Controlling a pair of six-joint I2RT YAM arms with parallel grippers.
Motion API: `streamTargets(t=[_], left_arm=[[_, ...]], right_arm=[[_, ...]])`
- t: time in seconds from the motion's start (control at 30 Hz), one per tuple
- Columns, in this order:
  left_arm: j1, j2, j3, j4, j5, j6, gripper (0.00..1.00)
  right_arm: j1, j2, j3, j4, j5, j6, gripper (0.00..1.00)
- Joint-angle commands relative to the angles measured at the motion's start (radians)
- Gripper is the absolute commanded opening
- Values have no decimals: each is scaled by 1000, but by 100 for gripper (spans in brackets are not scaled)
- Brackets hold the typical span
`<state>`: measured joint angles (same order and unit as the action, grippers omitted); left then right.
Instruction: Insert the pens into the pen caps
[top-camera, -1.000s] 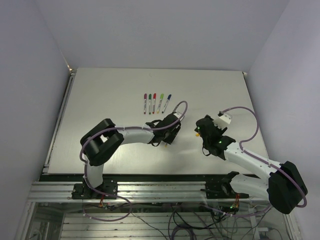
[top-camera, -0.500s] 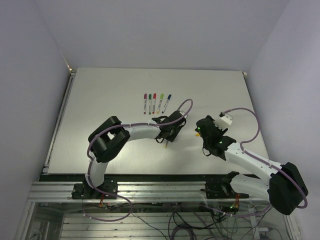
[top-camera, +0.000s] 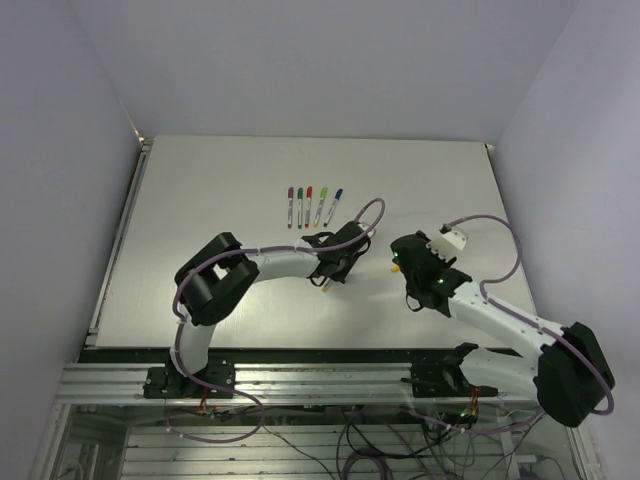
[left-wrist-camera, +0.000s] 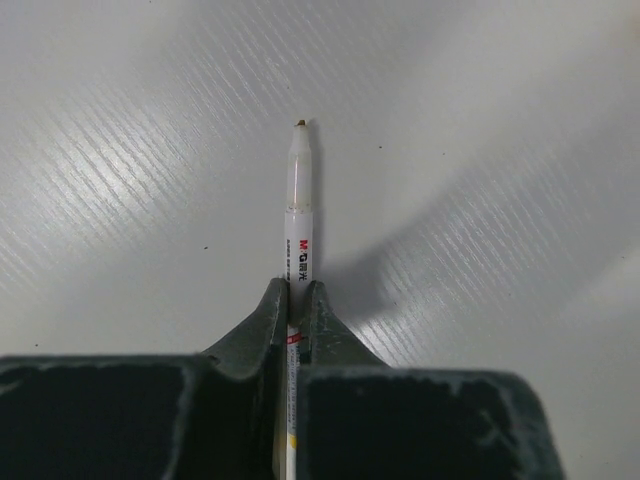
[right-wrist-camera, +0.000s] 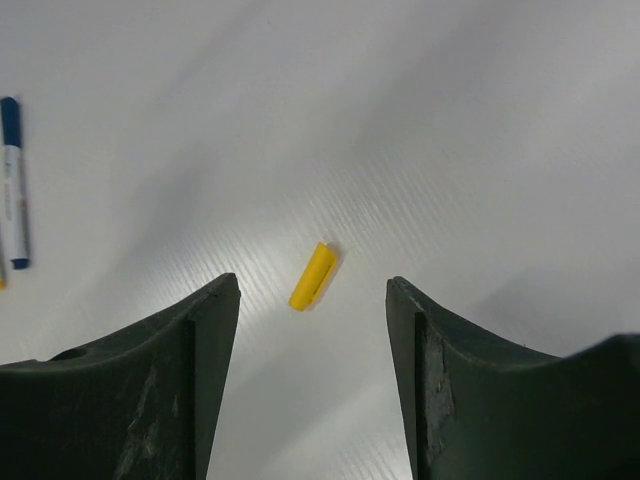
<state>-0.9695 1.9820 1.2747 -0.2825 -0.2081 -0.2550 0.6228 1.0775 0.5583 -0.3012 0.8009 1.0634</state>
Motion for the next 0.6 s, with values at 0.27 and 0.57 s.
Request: streamTargets(t=[0.27,0.57], left_arm=[[-4,-180,-163,-18,0,-37,7],[16,-347,-256,-15,-16,-58,7]], right_arm=[[-6,179,59,38,-118,-13,50],[-16,376,169,-18,-158,-19,54]])
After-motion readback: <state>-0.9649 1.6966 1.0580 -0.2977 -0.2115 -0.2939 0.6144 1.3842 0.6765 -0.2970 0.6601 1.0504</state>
